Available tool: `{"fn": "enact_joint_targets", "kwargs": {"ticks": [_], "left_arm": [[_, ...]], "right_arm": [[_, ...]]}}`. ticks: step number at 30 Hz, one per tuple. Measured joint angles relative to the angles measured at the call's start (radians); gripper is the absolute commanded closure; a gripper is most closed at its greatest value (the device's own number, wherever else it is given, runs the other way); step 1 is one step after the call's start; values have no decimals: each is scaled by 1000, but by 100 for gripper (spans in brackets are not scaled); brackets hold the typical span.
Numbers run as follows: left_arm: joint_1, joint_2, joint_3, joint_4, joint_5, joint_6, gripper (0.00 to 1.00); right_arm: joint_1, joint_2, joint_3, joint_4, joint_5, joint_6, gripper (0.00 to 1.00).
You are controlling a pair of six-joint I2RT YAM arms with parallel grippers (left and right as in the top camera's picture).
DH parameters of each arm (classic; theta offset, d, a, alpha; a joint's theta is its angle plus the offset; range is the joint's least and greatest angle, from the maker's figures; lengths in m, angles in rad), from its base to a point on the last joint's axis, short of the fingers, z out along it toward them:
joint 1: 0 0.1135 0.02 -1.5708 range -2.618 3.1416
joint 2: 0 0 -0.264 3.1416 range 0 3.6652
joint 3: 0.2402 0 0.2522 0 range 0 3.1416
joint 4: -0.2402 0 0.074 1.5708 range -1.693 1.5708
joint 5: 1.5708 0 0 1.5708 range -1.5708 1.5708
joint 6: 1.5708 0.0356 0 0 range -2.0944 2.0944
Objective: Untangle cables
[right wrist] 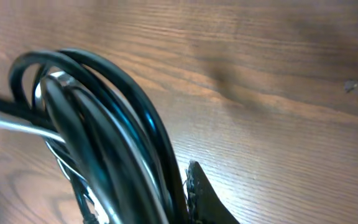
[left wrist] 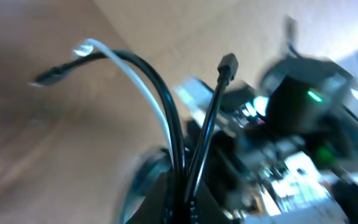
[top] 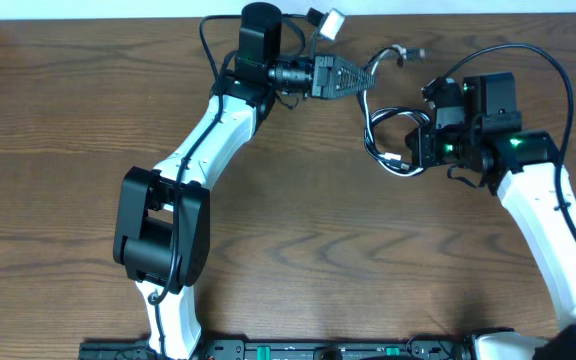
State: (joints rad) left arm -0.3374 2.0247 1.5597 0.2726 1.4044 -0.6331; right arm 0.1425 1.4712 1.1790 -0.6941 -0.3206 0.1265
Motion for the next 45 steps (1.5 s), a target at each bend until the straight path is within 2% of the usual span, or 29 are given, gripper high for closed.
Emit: {"fn": "enact_joint_targets", "kwargs": {"ticks": [4, 9, 14, 24, 32, 36, 38, 41, 45], "left_arm": [[0, 0, 0, 0, 90, -2, 93], [0, 0, 0, -2, 113, -3, 93], [0, 0, 0, 0, 113, -3, 93], [0, 0, 0, -3, 105, -3, 93], [-2, 0, 0, -14, -39, -60, 92], [-8, 0, 0, -123, -157, -78, 93], [-8, 0, 0, -238, -241, -75, 93], [-8, 2, 2, -496, -438, -68, 92], [-10, 5, 4, -673, -597, -32, 93]], "right_arm": [[0, 70, 0, 68, -2, 137, 99], [-19, 153, 0, 147, -20, 253, 99], [-81, 157, 0, 219, -71, 319, 99], [-95, 157, 1, 14, -107, 329, 99], [-95, 157, 4, -140, -51, 305, 99], [-95, 157, 5, -191, -37, 263, 98], [-95, 157, 5, -215, -30, 242, 98], [-92, 157, 5, -241, -19, 212, 98], [-72, 157, -1, -225, -9, 198, 99]]}}
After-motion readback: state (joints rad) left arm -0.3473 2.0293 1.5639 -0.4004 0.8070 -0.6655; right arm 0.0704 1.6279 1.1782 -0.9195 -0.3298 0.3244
